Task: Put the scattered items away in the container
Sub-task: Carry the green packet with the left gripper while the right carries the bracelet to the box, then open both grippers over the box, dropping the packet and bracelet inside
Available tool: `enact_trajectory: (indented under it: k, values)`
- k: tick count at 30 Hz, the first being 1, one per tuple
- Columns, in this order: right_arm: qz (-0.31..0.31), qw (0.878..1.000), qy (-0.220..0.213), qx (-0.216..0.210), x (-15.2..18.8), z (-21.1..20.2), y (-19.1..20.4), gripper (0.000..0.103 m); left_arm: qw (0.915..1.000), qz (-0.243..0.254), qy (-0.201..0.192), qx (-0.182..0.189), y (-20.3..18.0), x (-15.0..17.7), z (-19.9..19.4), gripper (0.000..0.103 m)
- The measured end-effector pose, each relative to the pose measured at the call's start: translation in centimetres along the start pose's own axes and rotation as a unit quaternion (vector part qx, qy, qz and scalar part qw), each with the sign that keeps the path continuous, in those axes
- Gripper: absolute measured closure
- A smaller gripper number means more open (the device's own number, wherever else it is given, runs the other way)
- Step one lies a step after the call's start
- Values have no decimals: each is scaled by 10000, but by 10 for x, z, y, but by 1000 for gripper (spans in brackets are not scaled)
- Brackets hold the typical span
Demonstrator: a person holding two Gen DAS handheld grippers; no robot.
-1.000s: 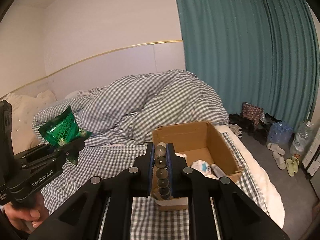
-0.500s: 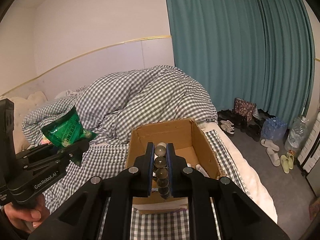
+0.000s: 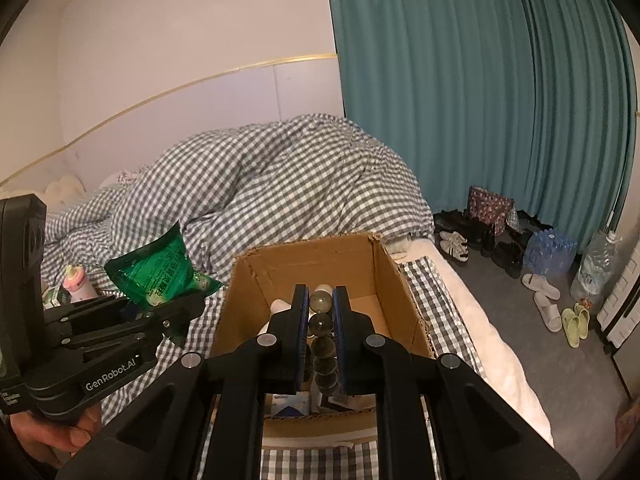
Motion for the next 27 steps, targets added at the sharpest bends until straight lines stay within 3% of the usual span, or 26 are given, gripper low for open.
enact_trajectory:
  k: [14, 27]
  values:
    - [52, 9988, 483, 66, 21, 64, -10, 92, 9988, -87, 484, 28, 11, 12, 59, 83]
    - [99, 9977, 670, 60, 30, 78, -16, 91, 9978, 20, 650, -86, 11, 17, 72, 80]
Point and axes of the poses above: each gripper's, at about its wrist camera, not at the fingertips, and z roughly the way its jaws point, y to its left, x to its underside, the point moved 2 cm from there along z, roughly the way its jaws point, and after that the axes turned 12 degrees about x, right-handed, at the moved point
